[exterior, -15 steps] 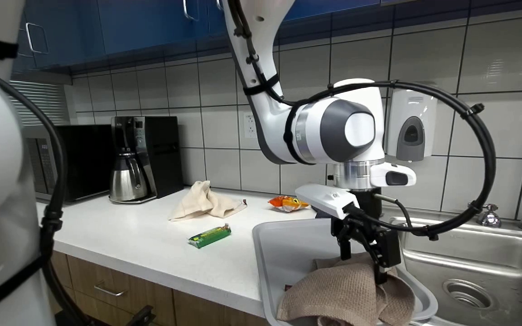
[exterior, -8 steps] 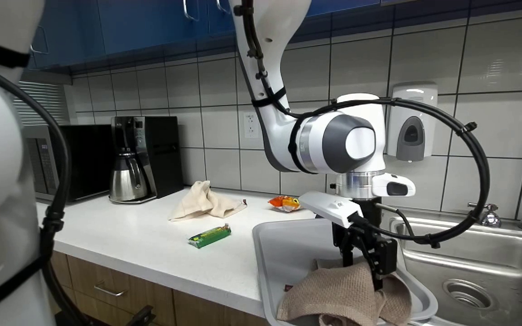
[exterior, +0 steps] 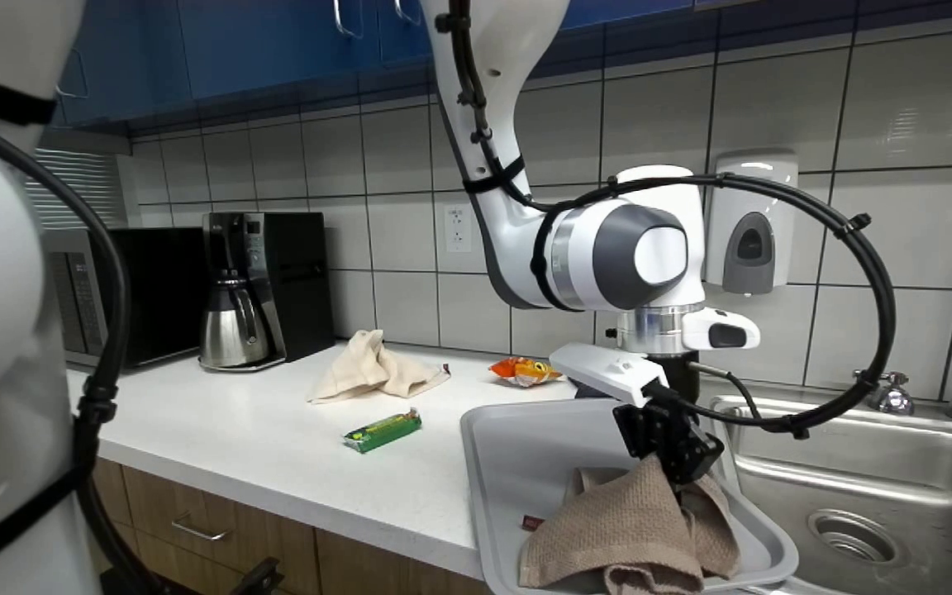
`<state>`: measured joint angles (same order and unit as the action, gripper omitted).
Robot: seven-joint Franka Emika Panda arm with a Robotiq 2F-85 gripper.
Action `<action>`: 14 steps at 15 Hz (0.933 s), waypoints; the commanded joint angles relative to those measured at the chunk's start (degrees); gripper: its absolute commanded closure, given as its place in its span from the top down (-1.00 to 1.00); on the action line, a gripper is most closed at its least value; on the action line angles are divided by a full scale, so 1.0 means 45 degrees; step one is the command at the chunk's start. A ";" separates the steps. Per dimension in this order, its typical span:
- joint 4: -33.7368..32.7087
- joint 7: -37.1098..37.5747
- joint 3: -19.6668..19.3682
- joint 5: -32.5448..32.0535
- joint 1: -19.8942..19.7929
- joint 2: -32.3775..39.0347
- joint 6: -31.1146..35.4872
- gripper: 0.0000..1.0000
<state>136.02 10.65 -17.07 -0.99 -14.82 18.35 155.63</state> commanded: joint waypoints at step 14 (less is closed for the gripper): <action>0.0811 0.0541 0.0160 -0.0947 0.1454 -0.3069 -0.0929 -0.96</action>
<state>137.50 10.94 -17.02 -2.54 -9.07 9.51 153.76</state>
